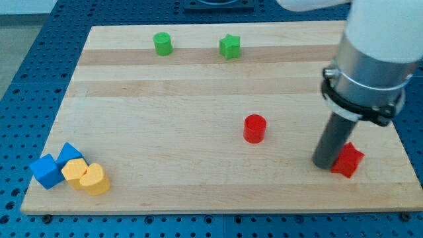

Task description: Push the red circle left to the red star

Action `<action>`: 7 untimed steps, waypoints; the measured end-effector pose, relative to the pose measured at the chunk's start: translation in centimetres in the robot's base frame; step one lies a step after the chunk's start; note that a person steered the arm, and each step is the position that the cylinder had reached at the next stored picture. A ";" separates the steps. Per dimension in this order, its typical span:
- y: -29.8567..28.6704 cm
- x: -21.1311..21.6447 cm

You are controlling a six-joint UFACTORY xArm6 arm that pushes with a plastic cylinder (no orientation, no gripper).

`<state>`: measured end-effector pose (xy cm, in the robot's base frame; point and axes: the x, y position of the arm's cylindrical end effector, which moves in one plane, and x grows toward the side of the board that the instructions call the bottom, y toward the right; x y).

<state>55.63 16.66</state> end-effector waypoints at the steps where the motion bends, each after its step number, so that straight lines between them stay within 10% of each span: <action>1: 1.8 0.9; 3: -7.4 2.5; 5: -17.8 -5.5; 7: -12.5 -7.6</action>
<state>48.01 4.17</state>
